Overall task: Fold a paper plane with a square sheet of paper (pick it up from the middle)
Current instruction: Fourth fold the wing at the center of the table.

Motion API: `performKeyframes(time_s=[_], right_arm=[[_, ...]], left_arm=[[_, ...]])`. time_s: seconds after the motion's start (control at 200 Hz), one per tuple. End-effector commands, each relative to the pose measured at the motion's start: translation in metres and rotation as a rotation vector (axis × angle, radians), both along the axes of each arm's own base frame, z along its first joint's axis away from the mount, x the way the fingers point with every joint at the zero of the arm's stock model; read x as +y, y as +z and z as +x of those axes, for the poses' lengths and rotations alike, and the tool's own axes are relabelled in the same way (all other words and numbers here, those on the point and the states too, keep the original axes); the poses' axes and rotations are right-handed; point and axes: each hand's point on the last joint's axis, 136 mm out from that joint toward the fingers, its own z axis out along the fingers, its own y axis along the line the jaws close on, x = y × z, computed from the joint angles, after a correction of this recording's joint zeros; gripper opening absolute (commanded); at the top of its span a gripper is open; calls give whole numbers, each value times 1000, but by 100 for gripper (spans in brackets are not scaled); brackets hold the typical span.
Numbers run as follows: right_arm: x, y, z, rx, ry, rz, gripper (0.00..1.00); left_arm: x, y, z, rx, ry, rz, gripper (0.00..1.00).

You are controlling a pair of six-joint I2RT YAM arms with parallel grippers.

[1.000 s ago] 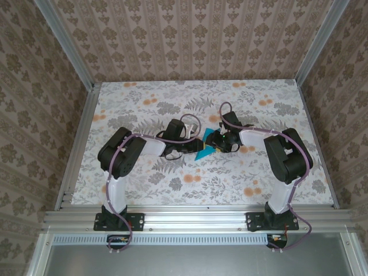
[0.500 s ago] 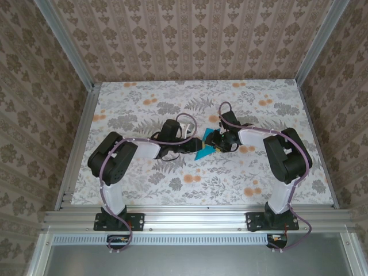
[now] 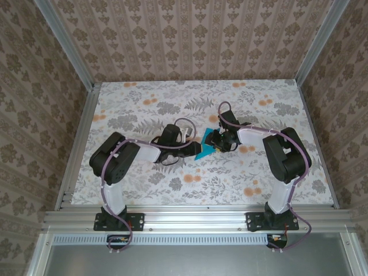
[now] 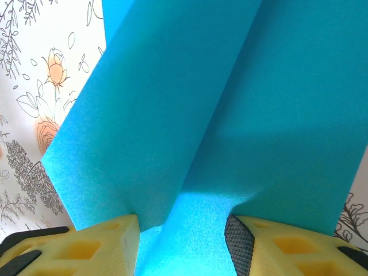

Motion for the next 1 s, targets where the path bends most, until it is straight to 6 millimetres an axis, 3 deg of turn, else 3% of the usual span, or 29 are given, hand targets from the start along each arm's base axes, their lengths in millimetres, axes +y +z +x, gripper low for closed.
performKeyframes(time_s=[0.0, 0.22, 0.49, 0.635, 0.825, 0.995], right_arm=[[-40, -54, -42, 196, -61, -194, 50], [-39, -54, -42, 196, -62, -191, 50], [-36, -51, -39, 170, -58, -166, 51], [-27, -30, -30, 89, -40, -97, 51], [-12, 20, -12, -76, 49, -22, 52], [-8, 24, -11, -87, 103, -14, 51]], left_arm=[[-15, 6, 6, -9, -27, -44, 40], [-20, -2, 10, -1, -34, -32, 32], [-20, -10, 8, 20, -61, -1, 10], [-17, -14, 9, 47, -50, 5, 6], [-21, -12, 5, 94, -66, -15, 5], [-24, -12, 5, 113, -70, -22, 5]])
